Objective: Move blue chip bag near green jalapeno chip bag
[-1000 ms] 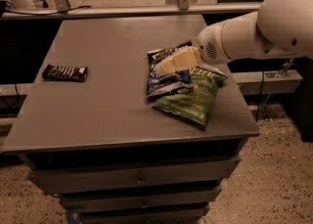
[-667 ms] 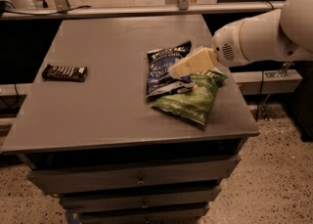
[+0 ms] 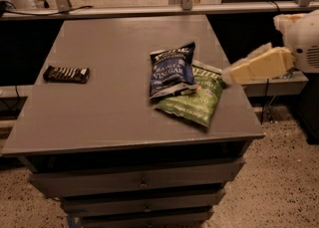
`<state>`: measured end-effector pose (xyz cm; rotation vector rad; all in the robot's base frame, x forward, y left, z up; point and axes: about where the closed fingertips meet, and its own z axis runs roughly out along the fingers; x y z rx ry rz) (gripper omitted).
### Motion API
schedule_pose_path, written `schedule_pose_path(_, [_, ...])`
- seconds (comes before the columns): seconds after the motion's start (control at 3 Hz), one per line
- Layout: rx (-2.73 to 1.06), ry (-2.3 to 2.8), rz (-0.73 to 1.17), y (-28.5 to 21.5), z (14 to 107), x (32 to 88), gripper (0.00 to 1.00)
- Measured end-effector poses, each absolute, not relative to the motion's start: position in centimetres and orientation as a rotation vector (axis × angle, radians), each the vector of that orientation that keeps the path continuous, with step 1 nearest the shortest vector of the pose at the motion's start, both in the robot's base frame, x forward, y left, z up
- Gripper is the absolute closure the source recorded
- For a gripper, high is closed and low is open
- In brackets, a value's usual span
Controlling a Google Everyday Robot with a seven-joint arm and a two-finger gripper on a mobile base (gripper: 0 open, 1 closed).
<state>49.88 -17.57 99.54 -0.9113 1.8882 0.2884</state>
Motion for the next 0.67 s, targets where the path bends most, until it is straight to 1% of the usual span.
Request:
schedule_pose_path(0.33, [-0.933,1.854,0.225,-19.58,100.19,48.58,0.00])
schedule_pose_path(0.67, [-0.933,1.854,0.225,-19.57,100.19,48.58,0.00])
